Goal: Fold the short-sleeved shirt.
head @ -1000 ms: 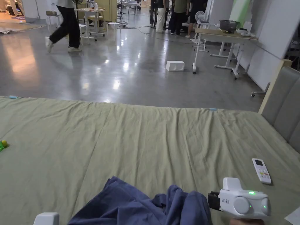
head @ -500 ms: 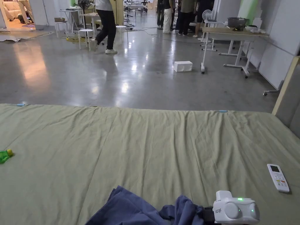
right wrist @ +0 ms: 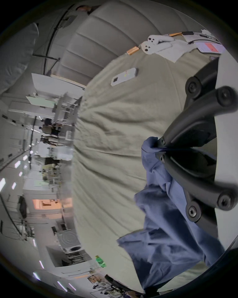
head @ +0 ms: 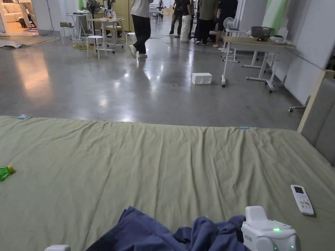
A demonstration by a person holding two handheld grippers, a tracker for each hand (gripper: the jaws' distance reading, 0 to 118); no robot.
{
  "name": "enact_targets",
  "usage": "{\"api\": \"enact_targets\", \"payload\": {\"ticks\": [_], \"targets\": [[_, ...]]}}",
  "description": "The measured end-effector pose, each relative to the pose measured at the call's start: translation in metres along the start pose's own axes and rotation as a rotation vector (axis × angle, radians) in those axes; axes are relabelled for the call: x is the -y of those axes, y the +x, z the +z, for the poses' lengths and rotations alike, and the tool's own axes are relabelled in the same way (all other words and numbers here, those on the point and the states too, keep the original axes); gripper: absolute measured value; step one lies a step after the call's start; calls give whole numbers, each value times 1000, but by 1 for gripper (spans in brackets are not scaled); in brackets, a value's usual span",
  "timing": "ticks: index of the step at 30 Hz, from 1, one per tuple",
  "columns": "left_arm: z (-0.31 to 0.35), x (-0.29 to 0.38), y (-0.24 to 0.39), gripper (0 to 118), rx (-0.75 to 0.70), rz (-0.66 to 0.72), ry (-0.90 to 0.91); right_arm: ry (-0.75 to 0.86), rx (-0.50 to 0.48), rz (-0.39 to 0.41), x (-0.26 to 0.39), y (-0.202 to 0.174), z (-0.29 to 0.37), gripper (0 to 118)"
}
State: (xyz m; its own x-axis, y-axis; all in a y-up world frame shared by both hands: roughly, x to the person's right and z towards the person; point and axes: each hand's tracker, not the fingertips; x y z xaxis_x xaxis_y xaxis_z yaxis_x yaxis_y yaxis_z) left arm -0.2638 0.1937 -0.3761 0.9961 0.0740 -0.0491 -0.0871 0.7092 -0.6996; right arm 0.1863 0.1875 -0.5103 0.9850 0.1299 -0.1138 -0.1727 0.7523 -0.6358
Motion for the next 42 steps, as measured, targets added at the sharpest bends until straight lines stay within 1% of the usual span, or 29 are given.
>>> {"api": "enact_targets", "payload": {"ticks": [1, 3, 5, 6, 7, 8, 11, 14, 15, 18, 21, 23, 25, 26, 27, 28, 30, 33, 35, 39, 42], "targets": [[4, -5, -1, 2, 7, 4, 18, 25, 4, -2, -4, 3, 11, 3], [13, -15, -3, 2, 12, 12, 49, 60, 17, 16, -14, 6, 38, 3], [23, -28, -8, 2, 3, 11, 90, 114, 50, 43, -25, 10, 60, 3], [27, -34, -10, 2, 1, 6, 108, 130, 75, 44, -26, 20, 53, 3], [34, -43, -13, 2, 3, -4, 130, 153, 92, 47, -31, 24, 60, 3], [38, -52, -18, 2, -8, -4, 147, 168, 109, 49, -38, 28, 70, 3], [56, -77, -35, 2, -36, 17, 206, 212, 155, 12, -58, 36, 110, 3], [82, -101, -47, 2, -88, 22, 272, 278, 215, 26, -74, 47, 135, 3], [88, -108, -52, 2, -91, 30, 289, 292, 212, 29, -78, 50, 143, 3], [108, -130, -63, 2, -80, 62, 336, 354, 189, -20, -92, 55, 167, 3], [120, -155, -61, 2, -95, 29, 379, 408, 172, -31, -110, 49, 186, 3], [123, -174, -59, 2, -123, 3, 397, 472, 199, 10, -126, 42, 200, 3], [125, -192, -60, 2, -121, -1, 416, 552, 231, 70, -143, 37, 212, 3], [126, -200, -60, 2, -130, -3, 434, 535, 201, 35, -149, 38, 210, 3], [126, -209, -61, 2, -132, -10, 436, 542, 206, 32, -156, 36, 213, 3], [125, -218, -63, 2, -143, -15, 439, 546, 217, 45, -165, 35, 215, 3], [126, -236, -66, 2, -152, -15, 455, 573, 210, 38, -179, 37, 217, 3], [130, -261, -65, 2, -165, -33, 478, 594, 228, 43, -204, 33, 221, 3], [132, -280, -62, 2, -179, -62, 485, 606, 255, 48, -226, 39, 209, 3], [132, -313, -59, 2, -192, -70, 490, 650, 283, 49, -264, 35, 216, 3], [126, -339, -61, 2, -194, -66, 503, 675, 301, 54, -292, 36, 207, 3]]}}
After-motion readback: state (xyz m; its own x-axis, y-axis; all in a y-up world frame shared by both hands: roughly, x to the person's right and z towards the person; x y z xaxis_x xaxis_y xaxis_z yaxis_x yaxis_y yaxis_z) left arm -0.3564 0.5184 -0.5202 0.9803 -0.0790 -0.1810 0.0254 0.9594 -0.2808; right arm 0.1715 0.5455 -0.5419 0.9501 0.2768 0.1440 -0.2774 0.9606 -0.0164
